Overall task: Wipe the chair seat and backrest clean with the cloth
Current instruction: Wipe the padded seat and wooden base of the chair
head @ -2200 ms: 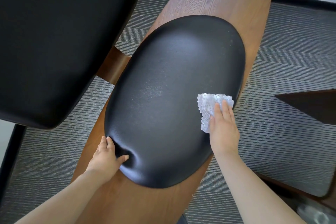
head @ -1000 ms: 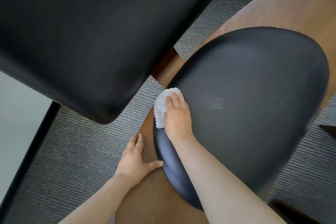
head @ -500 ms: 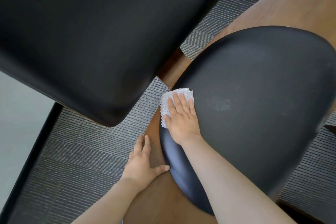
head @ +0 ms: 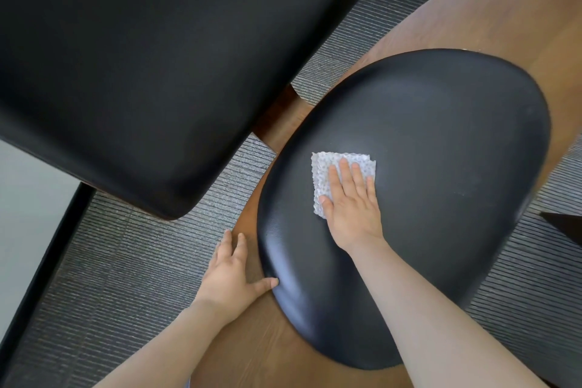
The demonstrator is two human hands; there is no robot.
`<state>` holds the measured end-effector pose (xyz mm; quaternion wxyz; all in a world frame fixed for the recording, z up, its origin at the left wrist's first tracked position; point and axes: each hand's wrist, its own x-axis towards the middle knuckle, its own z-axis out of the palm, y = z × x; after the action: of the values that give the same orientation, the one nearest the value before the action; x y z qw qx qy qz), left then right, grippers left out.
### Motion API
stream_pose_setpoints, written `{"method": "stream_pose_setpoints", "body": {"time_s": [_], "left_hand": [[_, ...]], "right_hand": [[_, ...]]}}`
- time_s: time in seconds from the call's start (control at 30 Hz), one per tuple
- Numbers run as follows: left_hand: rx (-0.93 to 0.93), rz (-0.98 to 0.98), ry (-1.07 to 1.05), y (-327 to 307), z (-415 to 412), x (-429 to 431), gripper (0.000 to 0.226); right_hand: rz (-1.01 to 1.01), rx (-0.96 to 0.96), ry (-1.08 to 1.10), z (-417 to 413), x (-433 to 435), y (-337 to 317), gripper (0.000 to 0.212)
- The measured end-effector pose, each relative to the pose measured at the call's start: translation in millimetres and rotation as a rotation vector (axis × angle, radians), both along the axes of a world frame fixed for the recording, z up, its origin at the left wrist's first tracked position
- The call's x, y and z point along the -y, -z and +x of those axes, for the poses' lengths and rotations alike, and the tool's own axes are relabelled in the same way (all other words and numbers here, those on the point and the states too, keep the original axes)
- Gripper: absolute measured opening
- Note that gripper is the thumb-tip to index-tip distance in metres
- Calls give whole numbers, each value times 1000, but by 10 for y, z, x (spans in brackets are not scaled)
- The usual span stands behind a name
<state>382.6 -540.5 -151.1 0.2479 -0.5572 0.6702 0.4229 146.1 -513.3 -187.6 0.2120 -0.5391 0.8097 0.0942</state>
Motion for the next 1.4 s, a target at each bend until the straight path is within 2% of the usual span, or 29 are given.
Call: {"method": "stream_pose_setpoints", "body": {"time_s": [0.1,0.4,0.77,1.0,1.13,1.27,1.33,1.4], "left_hand": [[-14,-41,8,-49,-107,-44,104],[-71,-143,289,-183,-685,-304,97],[51,-130,438,-275,-1110,-521,94],[136,-151,463,-272,-1274,-619,96],[176,-147,468,-288,-1311,-622,98],[185,-113,427,-369,-1396,-603,98],[162,-81,384,-429,-1451,-625,96],[130,-60,348,-517,-1496,-678,94]], "right_hand": [[-10,-20,36,-151,-102,-27,59],[7,-75,100,-547,-376,-96,59],[-27,-137,156,-1044,-800,-205,60],[-81,-166,238,-1293,-1058,-254,58],[-130,-145,378,-1447,-1219,-308,61],[-164,-21,584,-1628,-1328,-470,77],[-99,12,694,-1759,-1414,-538,57],[-138,31,796,-1868,-1528,-641,37]]}}
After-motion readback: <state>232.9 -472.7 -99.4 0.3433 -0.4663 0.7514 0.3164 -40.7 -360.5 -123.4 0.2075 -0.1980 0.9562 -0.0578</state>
